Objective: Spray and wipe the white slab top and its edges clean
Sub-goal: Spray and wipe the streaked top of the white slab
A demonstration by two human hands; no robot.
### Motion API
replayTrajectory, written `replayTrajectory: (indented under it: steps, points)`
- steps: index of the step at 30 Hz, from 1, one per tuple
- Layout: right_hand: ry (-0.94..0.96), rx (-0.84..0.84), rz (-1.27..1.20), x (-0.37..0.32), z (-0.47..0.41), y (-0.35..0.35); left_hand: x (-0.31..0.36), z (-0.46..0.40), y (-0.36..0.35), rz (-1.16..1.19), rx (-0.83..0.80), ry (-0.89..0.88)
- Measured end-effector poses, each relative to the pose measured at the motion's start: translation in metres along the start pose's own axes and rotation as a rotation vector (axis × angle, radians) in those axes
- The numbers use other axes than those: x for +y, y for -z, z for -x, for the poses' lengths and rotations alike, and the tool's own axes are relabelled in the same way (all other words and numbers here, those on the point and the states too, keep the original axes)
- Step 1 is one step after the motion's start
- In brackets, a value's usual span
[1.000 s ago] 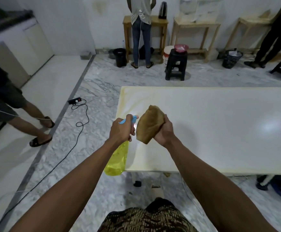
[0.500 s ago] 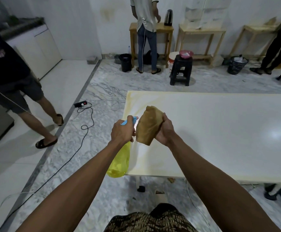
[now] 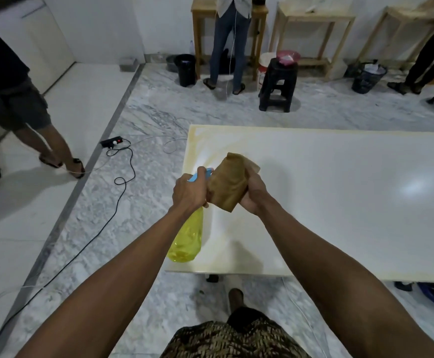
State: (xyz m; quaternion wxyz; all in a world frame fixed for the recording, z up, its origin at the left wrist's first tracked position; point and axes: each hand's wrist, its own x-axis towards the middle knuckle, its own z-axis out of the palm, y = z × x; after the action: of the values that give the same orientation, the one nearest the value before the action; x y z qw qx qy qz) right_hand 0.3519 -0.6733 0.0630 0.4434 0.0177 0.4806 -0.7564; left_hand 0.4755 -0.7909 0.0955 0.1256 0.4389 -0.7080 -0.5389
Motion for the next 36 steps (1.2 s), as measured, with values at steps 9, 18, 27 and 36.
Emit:
replayTrajectory:
  steps: [9,18,27,36]
  points:
    - [-0.085,0.228,0.309,-0.044,-0.102,0.066,0.018,-0.095,-0.051,0.012,-0.055,0.086]
    - [0.451,0.385,1.131,-0.132,-0.291,0.11,0.035,-0.217,-0.094,0.054,-0.034,0.16]
    - [0.041,0.118,2.018,-0.061,-0.438,0.125,0.018,-0.273,-0.119,0.055,0.008,0.151]
    - [0.242,0.052,2.054,0.0,-0.344,0.139,-0.011,-0.228,-0.1,0.068,-0.03,0.2]
